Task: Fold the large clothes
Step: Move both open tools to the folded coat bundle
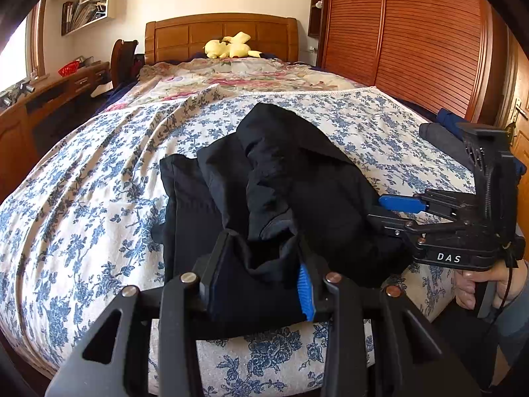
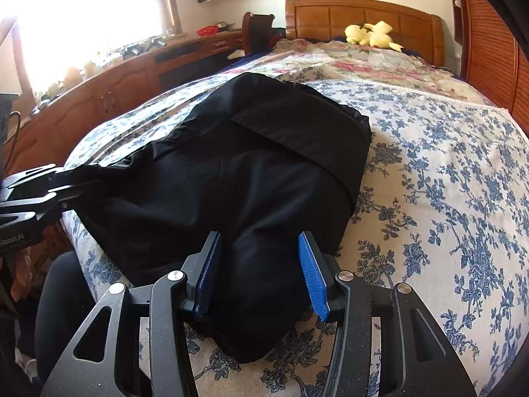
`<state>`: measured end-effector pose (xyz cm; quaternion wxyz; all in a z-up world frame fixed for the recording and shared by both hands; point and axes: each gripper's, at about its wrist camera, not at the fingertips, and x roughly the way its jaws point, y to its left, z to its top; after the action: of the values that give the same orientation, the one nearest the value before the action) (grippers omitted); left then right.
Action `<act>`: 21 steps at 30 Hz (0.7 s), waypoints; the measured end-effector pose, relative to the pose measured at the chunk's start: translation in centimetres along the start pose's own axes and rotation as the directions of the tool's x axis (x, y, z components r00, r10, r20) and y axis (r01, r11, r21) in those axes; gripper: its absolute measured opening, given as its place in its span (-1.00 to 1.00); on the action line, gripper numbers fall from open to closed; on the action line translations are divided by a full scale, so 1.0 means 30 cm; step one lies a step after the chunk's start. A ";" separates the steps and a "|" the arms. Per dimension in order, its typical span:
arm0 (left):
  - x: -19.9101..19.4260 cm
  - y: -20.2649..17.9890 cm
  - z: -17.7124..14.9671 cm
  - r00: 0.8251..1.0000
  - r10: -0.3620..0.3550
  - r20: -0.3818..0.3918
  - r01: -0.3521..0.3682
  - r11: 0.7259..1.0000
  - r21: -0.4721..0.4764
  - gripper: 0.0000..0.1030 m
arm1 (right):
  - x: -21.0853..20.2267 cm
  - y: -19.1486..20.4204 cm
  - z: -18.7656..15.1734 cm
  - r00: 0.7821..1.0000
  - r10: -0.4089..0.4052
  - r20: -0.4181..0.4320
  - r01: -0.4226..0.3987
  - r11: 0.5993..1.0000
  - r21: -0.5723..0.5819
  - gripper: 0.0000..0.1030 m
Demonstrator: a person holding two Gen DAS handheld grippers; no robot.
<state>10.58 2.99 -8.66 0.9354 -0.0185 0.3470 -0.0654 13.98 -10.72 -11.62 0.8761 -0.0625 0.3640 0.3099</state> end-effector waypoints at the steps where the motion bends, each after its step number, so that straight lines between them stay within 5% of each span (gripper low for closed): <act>1: 0.006 0.000 -0.001 1.000 0.001 -0.006 -0.001 1.000 -0.001 -0.33 | -0.001 0.001 -0.002 1.000 -0.001 0.002 0.001 1.000 0.001 -0.06; 4: 0.010 0.006 -0.001 1.000 -0.009 -0.004 0.009 1.000 -0.008 -0.37 | -0.002 -0.001 -0.001 1.000 -0.004 0.004 0.003 1.000 0.011 -0.06; 8: -0.011 0.008 0.013 0.999 -0.028 0.023 0.028 1.000 0.007 -0.89 | -0.020 -0.005 0.027 1.000 0.012 -0.005 -0.012 1.000 0.005 -0.04; 13: -0.112 0.056 0.040 0.994 -0.004 0.112 0.010 0.999 -0.050 -0.91 | -0.074 -0.002 0.076 0.999 0.043 0.018 -0.043 0.999 -0.022 -0.05; 15: -0.157 0.082 0.038 0.990 0.011 0.140 -0.002 0.998 -0.066 -0.91 | -0.093 0.019 0.097 0.997 0.066 0.031 -0.065 0.997 -0.036 -0.22; 21: -0.169 0.174 -0.024 0.990 0.085 0.114 -0.072 0.992 -0.107 -0.90 | -0.087 0.134 0.132 0.988 0.151 0.022 -0.148 0.983 -0.106 -0.43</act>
<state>6.88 8.86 -6.34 0.9539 -0.0568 0.2945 -0.0093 12.57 -7.47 -6.52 0.8514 -0.0759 0.3377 0.3941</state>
